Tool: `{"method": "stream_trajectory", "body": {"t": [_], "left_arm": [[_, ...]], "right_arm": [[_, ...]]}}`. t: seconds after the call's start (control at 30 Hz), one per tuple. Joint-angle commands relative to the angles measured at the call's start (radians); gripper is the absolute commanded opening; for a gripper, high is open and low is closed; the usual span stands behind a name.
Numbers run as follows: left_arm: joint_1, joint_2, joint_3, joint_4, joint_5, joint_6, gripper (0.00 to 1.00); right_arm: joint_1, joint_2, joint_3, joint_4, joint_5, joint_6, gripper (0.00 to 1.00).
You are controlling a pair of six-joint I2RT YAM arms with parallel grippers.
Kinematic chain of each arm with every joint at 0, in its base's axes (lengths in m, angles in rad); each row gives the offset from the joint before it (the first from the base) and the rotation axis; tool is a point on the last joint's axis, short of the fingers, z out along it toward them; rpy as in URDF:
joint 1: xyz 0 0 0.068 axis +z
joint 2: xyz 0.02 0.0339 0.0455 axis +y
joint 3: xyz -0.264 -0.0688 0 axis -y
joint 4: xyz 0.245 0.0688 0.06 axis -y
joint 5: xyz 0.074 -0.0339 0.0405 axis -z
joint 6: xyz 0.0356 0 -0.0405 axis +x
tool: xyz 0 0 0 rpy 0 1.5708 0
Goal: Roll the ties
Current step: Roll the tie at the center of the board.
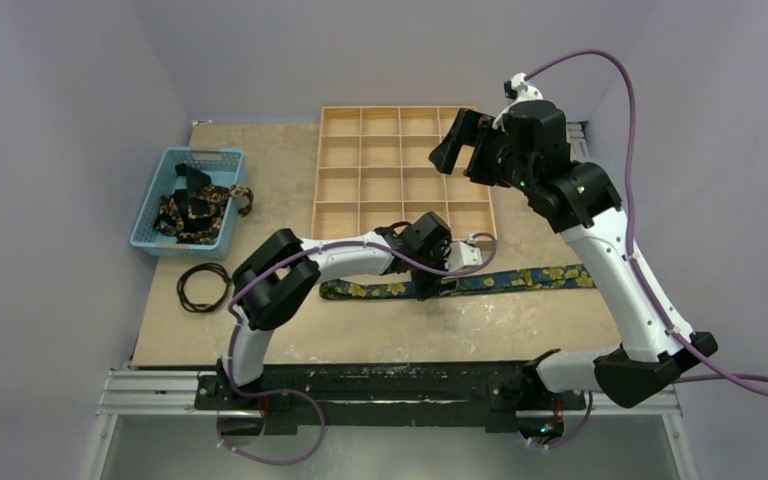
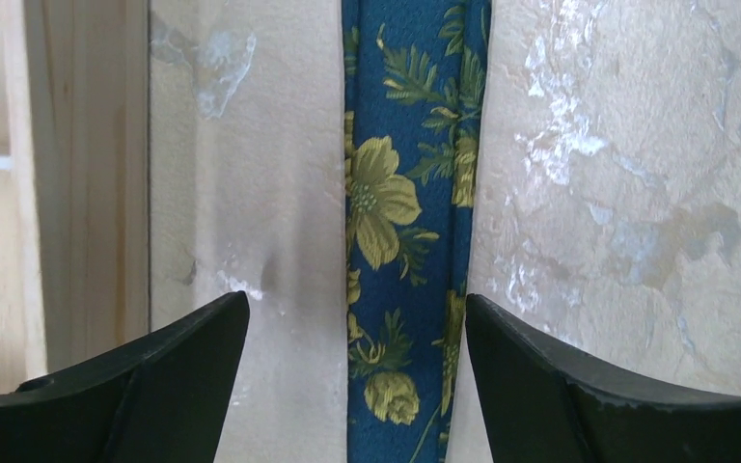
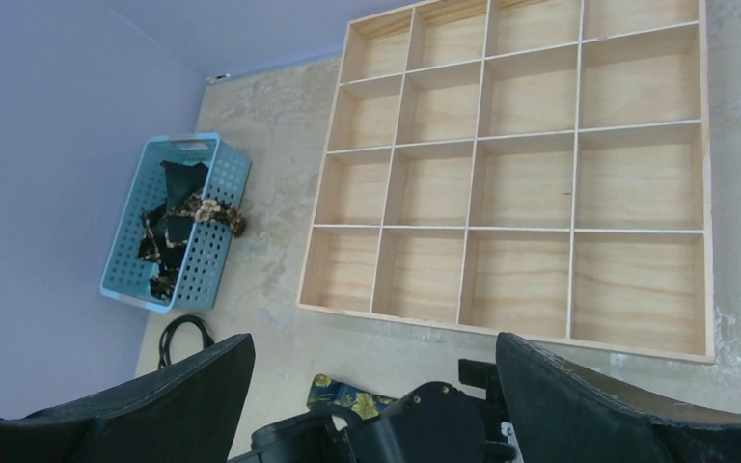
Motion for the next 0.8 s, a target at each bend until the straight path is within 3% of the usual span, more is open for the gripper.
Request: {"method": "stream_trajectory", "body": {"t": [0.0,0.5,0.57,0.77], "left_arm": [[-0.049,0.032,0.039,0.046,-0.045,0.009,0.8],[-0.079,0.045,-0.007,0.091,-0.088,0.046,0.33],[-0.079,0.043,-0.006,0.092,-0.092,0.044,0.37],[-0.075,-0.055,-0.045,0.106,-0.102,0.025,0.72]], "right_arm": [[-0.004,-0.02,0.008,-0.006,-0.011,-0.025,0.98],[-0.006,-0.035,-0.026,-0.011,-0.028,-0.028,0.98],[-0.005,-0.035,-0.027,-0.012,-0.029,-0.029,0.98],[-0.007,-0.027,-0.017,-0.005,-0.036,-0.032,0.98]]}}
